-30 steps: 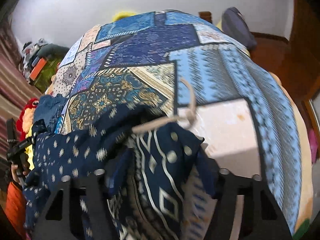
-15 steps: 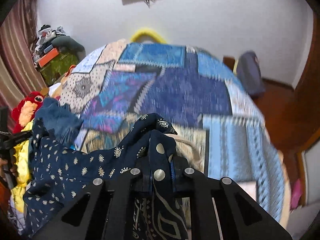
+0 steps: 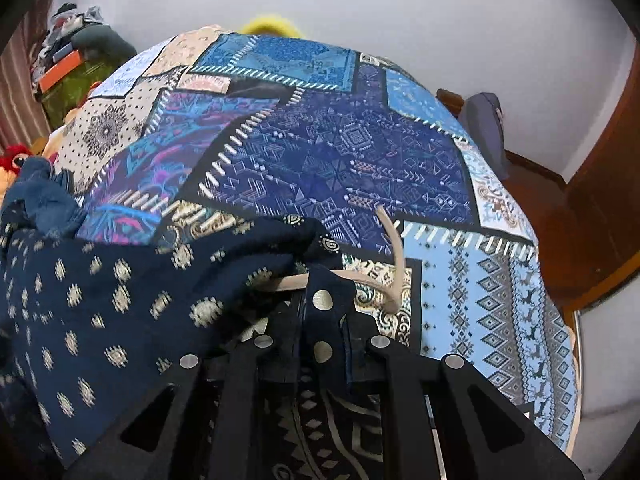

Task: Fold large clothes

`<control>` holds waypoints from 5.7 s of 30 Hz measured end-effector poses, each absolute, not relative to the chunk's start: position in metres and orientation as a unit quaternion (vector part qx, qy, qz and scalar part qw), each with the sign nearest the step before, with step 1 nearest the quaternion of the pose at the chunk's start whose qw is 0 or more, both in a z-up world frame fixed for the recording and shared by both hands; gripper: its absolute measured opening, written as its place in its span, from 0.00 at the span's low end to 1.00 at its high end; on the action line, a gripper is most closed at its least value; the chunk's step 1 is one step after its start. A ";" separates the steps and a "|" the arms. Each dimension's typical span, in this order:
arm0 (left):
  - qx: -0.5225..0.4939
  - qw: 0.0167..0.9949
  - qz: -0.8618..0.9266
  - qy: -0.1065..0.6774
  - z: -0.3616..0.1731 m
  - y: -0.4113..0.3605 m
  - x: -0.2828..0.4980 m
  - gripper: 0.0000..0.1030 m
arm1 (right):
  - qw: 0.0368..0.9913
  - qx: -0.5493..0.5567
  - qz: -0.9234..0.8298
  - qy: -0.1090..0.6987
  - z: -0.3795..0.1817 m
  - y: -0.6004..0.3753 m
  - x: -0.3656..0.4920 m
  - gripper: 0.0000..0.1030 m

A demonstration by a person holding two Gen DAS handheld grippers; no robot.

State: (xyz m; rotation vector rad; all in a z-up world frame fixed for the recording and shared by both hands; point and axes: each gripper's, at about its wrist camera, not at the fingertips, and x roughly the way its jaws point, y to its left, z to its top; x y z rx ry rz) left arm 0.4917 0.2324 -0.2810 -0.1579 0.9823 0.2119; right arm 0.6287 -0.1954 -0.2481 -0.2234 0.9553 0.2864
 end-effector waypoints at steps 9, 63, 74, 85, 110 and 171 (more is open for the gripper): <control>-0.074 0.870 0.107 0.476 -0.278 0.229 0.472 0.24 | 0.882 -0.110 0.065 0.453 -0.248 -0.228 0.614 0.92; -0.157 0.804 -0.017 0.573 -0.313 0.153 0.162 0.63 | 0.834 0.000 0.223 0.504 -0.206 -0.278 0.255 0.57; -0.116 0.848 -0.048 0.514 -0.248 0.126 0.176 0.06 | 0.844 0.009 0.278 0.459 -0.181 -0.265 0.264 0.08; -0.139 0.910 -0.061 0.385 -0.134 0.147 0.242 0.05 | 0.876 0.002 0.305 0.372 -0.120 -0.243 0.311 0.07; -0.109 0.872 0.111 0.464 -0.267 0.211 0.432 0.09 | 0.856 0.016 0.231 0.463 -0.214 -0.252 0.546 0.07; -0.004 0.906 0.034 0.421 -0.175 0.137 0.456 0.80 | 0.860 -0.044 0.321 0.395 -0.127 -0.111 0.522 0.08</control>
